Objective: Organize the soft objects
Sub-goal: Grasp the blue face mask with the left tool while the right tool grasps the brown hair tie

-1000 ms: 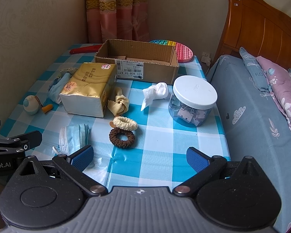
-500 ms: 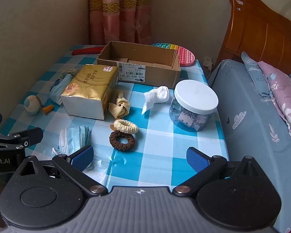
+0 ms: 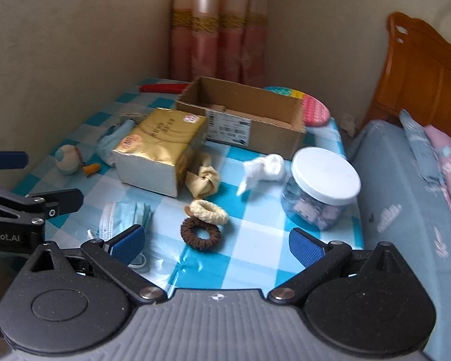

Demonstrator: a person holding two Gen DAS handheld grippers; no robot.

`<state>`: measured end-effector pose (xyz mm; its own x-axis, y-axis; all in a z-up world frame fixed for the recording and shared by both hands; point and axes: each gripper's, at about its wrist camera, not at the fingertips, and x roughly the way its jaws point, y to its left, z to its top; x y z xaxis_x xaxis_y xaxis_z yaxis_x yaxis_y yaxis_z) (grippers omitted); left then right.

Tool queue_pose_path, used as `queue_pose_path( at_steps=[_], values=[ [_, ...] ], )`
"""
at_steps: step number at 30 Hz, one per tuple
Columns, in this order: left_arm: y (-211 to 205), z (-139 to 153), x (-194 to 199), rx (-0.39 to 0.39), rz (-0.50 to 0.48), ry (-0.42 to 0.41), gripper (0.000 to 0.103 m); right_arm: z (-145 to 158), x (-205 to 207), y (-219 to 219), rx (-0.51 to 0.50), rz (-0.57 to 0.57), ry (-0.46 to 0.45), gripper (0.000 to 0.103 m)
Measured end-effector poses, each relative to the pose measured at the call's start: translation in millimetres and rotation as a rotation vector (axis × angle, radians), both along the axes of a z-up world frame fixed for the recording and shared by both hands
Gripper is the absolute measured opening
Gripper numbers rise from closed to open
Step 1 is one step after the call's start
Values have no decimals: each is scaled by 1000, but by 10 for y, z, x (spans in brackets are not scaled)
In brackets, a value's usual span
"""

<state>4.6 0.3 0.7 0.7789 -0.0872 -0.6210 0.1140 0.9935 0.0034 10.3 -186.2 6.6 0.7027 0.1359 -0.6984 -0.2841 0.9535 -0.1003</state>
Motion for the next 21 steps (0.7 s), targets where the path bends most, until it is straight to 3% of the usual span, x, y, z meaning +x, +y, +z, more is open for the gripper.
queue_pose_path(
  at_steps=[11, 21],
  values=[
    [-60, -234, 83, -20, -157, 53, 102, -456, 250, -252, 1, 63, 69, 103],
    [-154, -647, 272, 25, -244, 189, 102, -791, 354, -324, 43, 102, 146, 103]
  ],
)
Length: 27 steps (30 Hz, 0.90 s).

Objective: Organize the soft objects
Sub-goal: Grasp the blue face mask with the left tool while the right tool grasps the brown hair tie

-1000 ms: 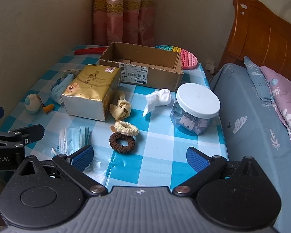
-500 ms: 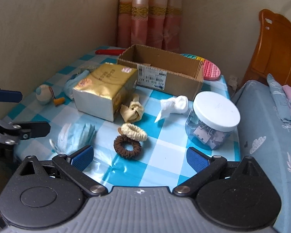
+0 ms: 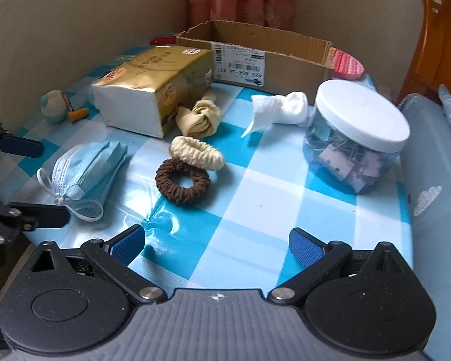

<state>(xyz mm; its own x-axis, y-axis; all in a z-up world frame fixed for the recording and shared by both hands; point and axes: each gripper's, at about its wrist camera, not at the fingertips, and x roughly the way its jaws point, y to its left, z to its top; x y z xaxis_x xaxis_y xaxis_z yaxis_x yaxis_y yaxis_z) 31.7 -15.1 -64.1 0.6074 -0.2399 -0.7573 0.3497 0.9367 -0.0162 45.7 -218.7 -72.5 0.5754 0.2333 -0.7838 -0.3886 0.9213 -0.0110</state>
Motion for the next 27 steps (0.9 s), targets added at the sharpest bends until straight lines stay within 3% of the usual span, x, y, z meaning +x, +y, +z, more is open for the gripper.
queue_pose_path(
  at_steps=[8, 17, 27],
  values=[
    [7, -147, 152, -10, -16, 34, 102, -67, 3, 19, -9, 78, -32, 103],
    [-73, -183, 286, 1, -57, -3, 102, -85, 6, -4, 7, 107, -57, 103],
    [-101, -126, 350, -40, -65, -37, 81, -94, 29, 13, 11, 117, -64, 103]
  ],
)
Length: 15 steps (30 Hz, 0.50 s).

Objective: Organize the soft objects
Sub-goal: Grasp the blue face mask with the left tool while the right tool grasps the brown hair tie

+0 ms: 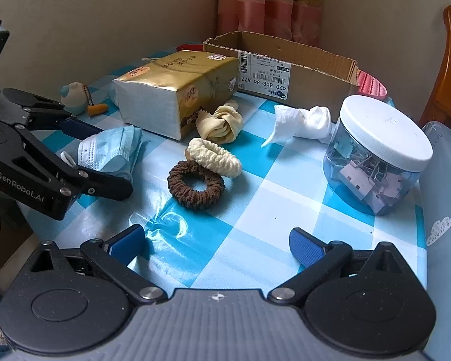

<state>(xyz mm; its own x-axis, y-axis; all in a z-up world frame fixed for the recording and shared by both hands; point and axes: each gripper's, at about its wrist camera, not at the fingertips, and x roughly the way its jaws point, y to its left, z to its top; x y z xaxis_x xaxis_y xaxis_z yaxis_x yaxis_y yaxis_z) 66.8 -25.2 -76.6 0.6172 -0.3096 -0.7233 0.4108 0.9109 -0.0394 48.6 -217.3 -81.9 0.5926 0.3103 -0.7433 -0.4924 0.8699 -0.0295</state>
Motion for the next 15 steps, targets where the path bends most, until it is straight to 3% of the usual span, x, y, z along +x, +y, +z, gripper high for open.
queue_pose_path(
  at_steps=[6, 15],
  values=[
    [135, 86, -49, 0, 62, -25, 80, 0, 68, 137, -6, 44, 1, 103],
    [282, 137, -89, -3, 118, -31, 80, 47, 155, 376, -14, 84, -16, 80]
  ],
)
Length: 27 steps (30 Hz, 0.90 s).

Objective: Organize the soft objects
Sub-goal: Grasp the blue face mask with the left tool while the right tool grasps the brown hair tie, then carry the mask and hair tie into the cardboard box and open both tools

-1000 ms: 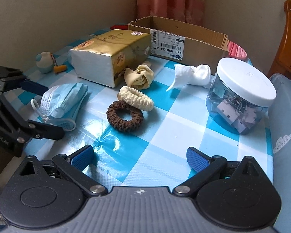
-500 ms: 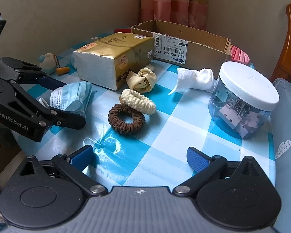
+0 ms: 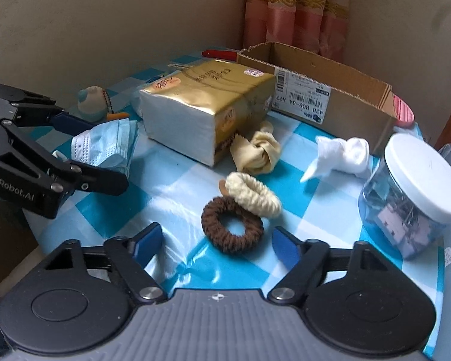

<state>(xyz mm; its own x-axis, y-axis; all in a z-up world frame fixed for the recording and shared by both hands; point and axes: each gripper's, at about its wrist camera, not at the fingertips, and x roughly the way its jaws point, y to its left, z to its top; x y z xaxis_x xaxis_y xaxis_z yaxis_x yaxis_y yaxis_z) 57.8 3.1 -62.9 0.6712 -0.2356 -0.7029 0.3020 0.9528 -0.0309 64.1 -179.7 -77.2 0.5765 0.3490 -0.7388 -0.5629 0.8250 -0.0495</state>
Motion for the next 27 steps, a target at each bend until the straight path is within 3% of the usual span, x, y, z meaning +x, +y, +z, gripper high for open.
queue_pose_path(
  at_steps=[6, 8, 27],
  values=[
    [3, 22, -24, 1, 6, -7, 80, 28, 43, 36, -19, -30, -6, 63],
    [-5, 30, -35, 4, 7, -5, 80, 38, 57, 26, -11, -37, 4, 50],
    [-129, 344, -289, 57, -36, -19, 80, 346, -312, -151, -37, -43, -23, 48]
  ],
)
